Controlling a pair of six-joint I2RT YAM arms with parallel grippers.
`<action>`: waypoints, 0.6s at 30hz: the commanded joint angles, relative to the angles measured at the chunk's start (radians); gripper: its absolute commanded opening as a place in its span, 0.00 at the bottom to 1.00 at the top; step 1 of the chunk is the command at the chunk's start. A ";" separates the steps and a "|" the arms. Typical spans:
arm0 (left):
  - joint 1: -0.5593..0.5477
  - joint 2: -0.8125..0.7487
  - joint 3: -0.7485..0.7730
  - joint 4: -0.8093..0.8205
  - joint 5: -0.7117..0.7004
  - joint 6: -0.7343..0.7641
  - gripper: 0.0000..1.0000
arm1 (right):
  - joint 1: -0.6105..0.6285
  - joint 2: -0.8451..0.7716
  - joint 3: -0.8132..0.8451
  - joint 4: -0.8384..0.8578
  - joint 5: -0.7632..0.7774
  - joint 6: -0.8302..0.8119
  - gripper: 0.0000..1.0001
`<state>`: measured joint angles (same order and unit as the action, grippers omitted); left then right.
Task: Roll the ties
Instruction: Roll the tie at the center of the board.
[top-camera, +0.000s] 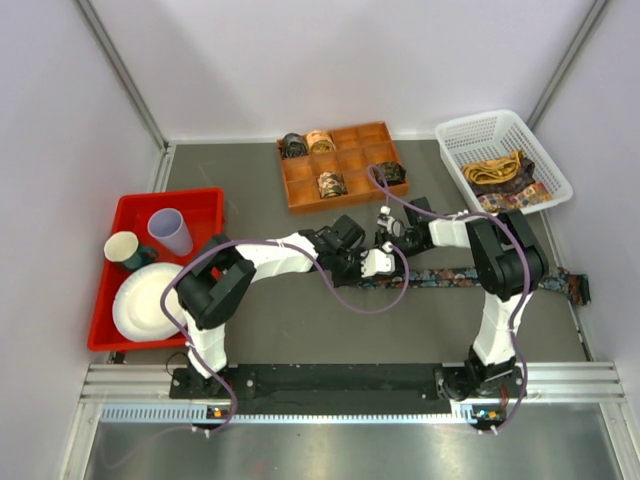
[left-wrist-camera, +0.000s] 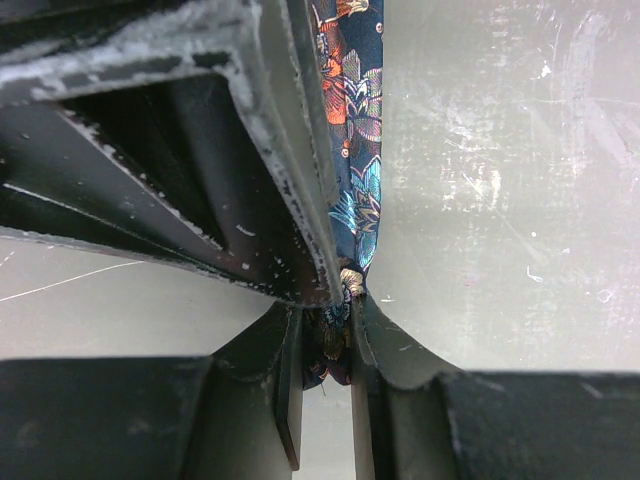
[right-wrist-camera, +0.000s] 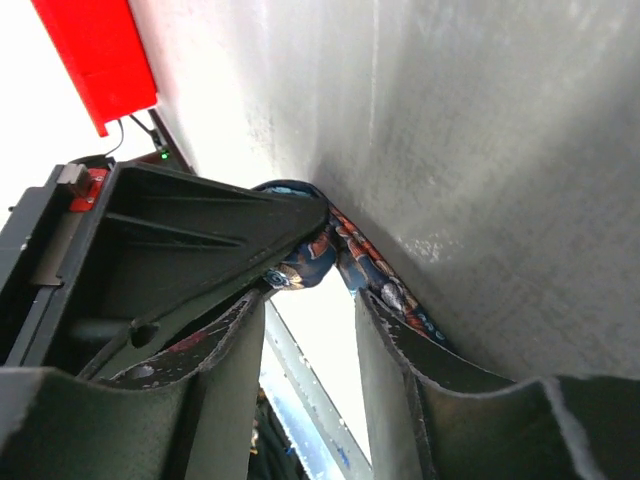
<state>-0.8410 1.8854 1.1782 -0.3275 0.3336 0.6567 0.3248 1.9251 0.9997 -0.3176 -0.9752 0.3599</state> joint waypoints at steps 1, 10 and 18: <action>-0.003 0.064 -0.018 -0.030 -0.076 0.015 0.10 | 0.002 0.035 -0.013 0.104 -0.066 0.051 0.39; -0.001 0.075 0.000 -0.038 -0.062 0.003 0.09 | 0.036 0.058 -0.047 0.209 -0.103 0.102 0.29; -0.003 0.077 0.000 -0.042 -0.061 -0.002 0.10 | 0.036 0.080 -0.033 0.233 -0.111 0.114 0.06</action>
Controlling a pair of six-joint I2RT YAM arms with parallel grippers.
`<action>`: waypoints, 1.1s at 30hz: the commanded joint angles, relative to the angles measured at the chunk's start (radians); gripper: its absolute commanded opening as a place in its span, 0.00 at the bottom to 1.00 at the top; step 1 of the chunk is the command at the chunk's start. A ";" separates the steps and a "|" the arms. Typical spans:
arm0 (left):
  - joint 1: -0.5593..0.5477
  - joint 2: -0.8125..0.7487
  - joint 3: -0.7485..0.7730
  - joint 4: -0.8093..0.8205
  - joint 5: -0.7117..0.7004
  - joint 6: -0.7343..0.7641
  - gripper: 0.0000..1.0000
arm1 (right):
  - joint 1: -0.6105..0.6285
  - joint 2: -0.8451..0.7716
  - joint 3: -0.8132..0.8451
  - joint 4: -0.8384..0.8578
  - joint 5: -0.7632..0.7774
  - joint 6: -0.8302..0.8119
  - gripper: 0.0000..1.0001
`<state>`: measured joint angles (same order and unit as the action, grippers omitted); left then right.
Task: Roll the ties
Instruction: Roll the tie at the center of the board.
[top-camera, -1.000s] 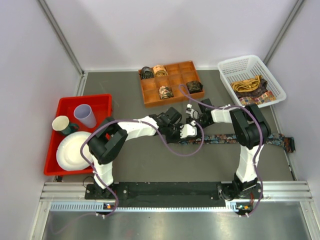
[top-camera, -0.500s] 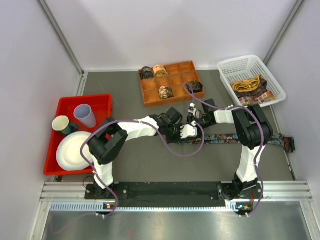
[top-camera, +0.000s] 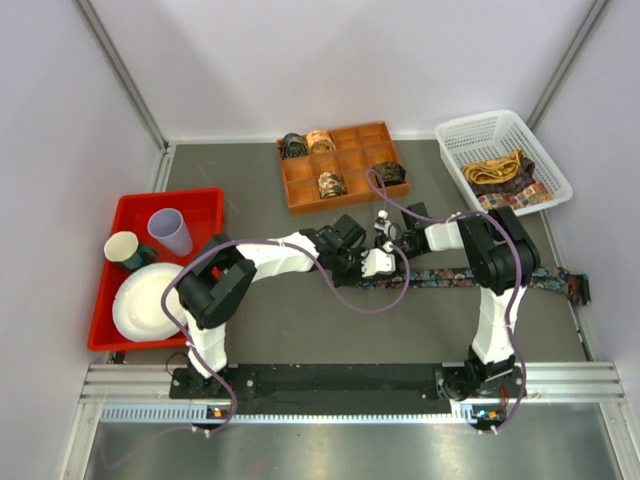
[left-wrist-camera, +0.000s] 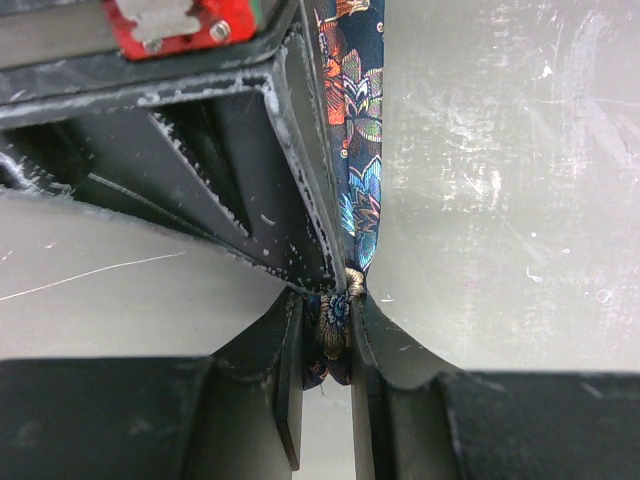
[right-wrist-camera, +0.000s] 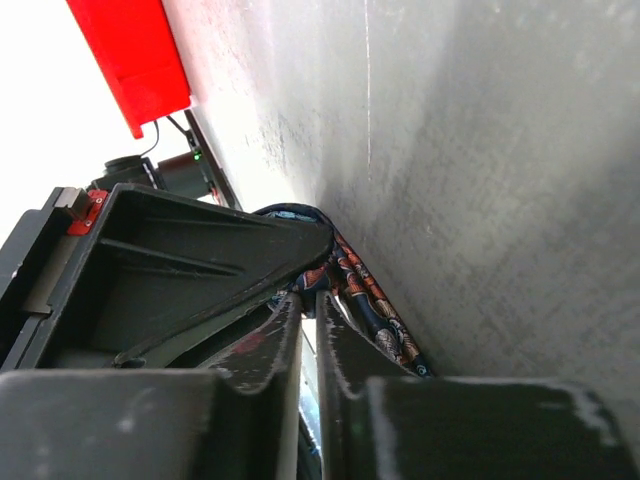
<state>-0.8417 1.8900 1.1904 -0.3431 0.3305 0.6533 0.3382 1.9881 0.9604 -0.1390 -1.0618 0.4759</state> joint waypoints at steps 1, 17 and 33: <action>0.000 0.073 -0.012 -0.027 -0.056 -0.001 0.10 | 0.024 0.017 0.011 0.036 -0.030 -0.008 0.03; 0.041 0.049 0.008 -0.037 -0.010 -0.032 0.57 | 0.013 -0.035 0.017 -0.036 0.207 -0.063 0.00; 0.118 -0.080 -0.129 0.142 0.243 -0.080 0.56 | 0.024 -0.041 0.028 -0.089 0.292 -0.103 0.00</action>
<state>-0.7238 1.8442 1.0904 -0.2405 0.5014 0.5888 0.3489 1.9564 0.9718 -0.2111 -0.9188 0.4294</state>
